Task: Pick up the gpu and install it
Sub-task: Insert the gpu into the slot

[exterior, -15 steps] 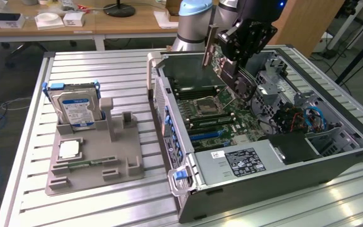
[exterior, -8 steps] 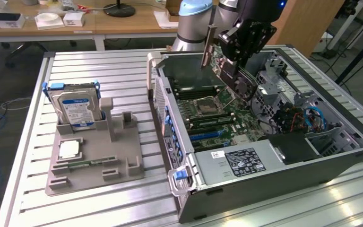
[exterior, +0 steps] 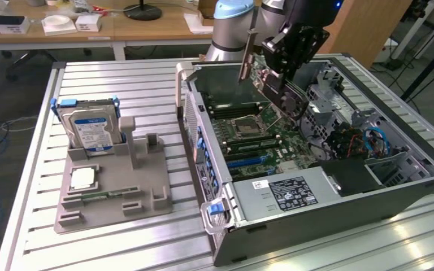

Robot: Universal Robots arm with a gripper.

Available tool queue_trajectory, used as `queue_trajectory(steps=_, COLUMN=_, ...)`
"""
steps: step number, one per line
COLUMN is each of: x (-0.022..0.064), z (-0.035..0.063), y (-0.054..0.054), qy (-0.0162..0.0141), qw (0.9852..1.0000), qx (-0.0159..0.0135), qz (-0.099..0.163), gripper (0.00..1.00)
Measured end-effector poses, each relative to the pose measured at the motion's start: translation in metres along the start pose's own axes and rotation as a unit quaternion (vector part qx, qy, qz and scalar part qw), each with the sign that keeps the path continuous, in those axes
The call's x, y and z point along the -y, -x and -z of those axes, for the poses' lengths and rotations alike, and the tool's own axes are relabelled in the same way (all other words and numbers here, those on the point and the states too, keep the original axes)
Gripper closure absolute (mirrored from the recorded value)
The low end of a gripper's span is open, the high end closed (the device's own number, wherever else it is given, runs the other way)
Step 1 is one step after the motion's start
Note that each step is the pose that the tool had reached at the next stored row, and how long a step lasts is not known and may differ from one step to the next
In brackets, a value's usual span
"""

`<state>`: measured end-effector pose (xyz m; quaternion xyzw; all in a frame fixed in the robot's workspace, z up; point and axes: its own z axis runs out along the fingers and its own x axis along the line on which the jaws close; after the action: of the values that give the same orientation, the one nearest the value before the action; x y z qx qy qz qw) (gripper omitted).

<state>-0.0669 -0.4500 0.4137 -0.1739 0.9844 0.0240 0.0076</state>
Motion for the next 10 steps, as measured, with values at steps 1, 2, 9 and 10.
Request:
queue_trajectory(steps=1, x=0.0000, z=0.0000, y=0.0000, qy=0.0001, qw=1.0000, qx=-0.0001, qz=0.003, gripper=0.74)
queue_trajectory(steps=2, x=0.0000, z=0.0000, y=0.0000, qy=0.0001, qw=1.0000, qx=-0.0002, qz=0.005, gripper=0.74)
queue_trajectory(steps=9, x=0.0000, z=0.0000, y=0.0000, qy=0.0006, qw=0.9997, qx=-0.0010, qz=0.024, gripper=0.74)
queue_trajectory(steps=10, x=0.0000, z=0.0000, y=0.0000, qy=0.0006, qw=0.9997, qx=-0.0011, qz=0.026, gripper=0.74)
